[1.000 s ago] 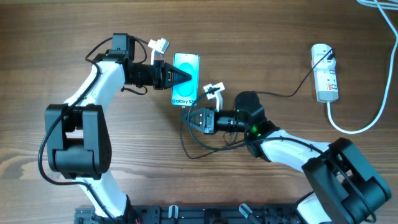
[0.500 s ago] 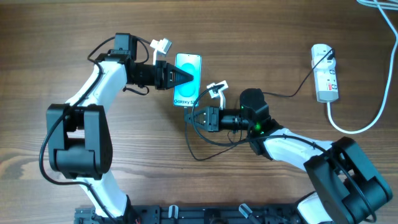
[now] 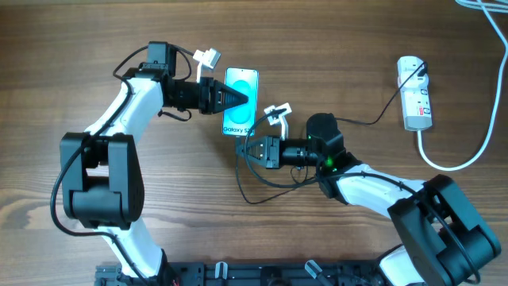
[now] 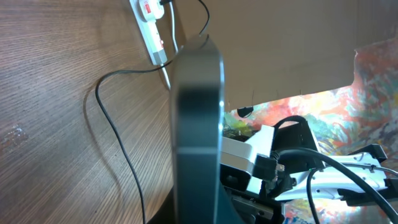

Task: Plug charger to phone and switch on socket

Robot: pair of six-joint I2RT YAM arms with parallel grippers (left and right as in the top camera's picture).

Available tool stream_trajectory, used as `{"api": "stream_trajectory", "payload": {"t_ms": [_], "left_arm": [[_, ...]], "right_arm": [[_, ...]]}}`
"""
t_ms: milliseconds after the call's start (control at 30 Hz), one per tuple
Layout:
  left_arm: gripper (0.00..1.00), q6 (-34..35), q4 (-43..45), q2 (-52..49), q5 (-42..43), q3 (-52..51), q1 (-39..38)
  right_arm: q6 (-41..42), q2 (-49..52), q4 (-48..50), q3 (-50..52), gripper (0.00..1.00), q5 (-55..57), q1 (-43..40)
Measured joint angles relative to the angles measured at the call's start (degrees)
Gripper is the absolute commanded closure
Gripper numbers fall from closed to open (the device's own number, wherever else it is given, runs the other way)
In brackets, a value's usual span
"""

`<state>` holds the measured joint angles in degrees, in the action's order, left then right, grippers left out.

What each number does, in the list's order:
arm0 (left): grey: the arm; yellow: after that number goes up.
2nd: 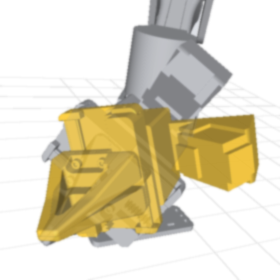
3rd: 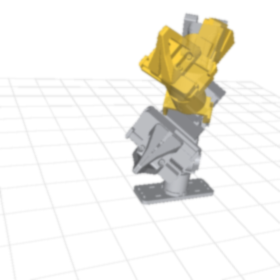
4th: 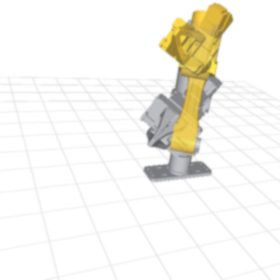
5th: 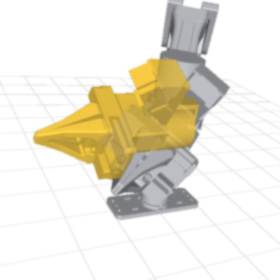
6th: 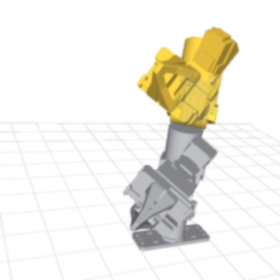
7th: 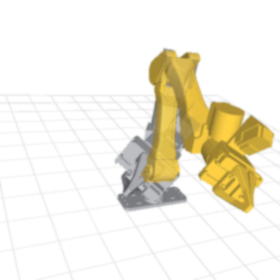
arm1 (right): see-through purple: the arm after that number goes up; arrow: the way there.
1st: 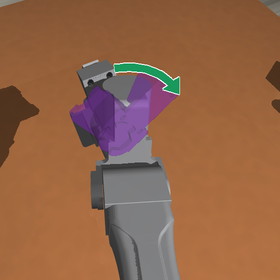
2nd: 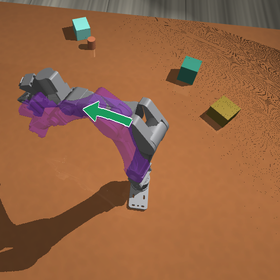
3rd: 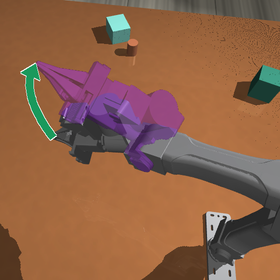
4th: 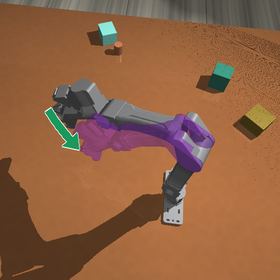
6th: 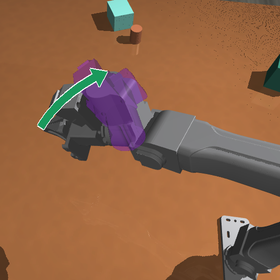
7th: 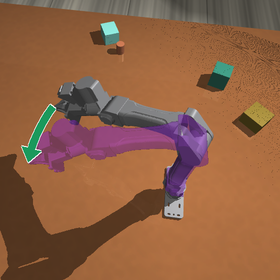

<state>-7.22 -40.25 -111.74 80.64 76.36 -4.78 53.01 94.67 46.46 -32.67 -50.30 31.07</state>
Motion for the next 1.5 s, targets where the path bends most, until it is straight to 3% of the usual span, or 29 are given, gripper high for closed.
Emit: {"api": "stream_trajectory", "payload": {"t_ms": [633, 1500], "left_arm": [[0.96, 0.68, 0.20, 0.90, 1.53, 1.27, 0.02], [0.96, 0.68, 0.46, 1.07, 1.92, 1.81, 0.33]], "right_arm": [[-1.64, 1.03, 9.86, 1.53, 0.96, 1.49, 0.00], [-1.66, 1.14, 10.19, 0.81, 0.96, 2.62, 0.02]]}}
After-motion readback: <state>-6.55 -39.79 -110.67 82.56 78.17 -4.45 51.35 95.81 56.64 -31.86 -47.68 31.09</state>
